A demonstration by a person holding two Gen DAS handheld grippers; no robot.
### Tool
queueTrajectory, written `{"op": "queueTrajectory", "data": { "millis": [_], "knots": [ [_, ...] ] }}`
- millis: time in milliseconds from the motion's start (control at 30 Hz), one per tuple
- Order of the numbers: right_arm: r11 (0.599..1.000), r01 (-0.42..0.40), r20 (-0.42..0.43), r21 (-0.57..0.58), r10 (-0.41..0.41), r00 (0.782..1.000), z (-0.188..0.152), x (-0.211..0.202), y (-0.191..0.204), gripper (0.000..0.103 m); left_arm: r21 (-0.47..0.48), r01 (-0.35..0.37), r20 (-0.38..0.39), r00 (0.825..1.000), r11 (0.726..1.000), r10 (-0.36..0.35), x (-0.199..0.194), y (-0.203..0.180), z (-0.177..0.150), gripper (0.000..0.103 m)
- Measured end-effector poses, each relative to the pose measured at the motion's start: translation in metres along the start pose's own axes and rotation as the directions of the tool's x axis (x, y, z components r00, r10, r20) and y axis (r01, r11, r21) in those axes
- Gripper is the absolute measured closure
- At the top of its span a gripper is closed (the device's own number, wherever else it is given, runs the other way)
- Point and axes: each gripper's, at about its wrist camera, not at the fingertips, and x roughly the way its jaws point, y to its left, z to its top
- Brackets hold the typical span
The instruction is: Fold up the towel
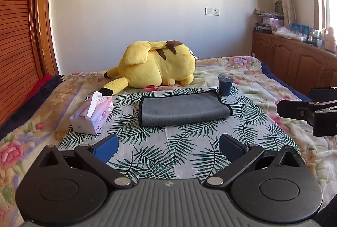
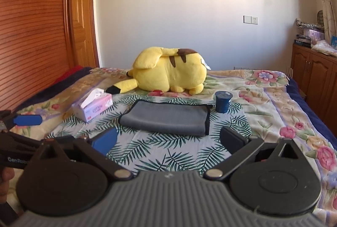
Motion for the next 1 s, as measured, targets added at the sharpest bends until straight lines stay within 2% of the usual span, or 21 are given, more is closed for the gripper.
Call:
{"op": "queueTrajectory", "data": {
  "millis": [300,667,1000],
  "knots": [
    [1.000,0.013,-0.014,0.020,-0.013,1.000,-0.021,0.010,-0.003,0.000,-0.037,0.005,0.024,1.000,0.999,-0.004,0.003,0.000,-0.012,0.016],
    [0.999,0.027,-0.030,0.048,-0.025,0.999,-0.029,0.010,-0.008,0.000,-0.015,-0.017,0.018,1.000,1.000,0.018,0.006,0.003,-0.020,0.016],
    [0.998,0.050,0.026,0.044,-0.051,0.998,-0.028,0.002,-0.008,0.000,-0.021,-0.008,0.088,0.996,1.000,0.010,-0.004,0.005,-0.019,0.016]
  ]
}}
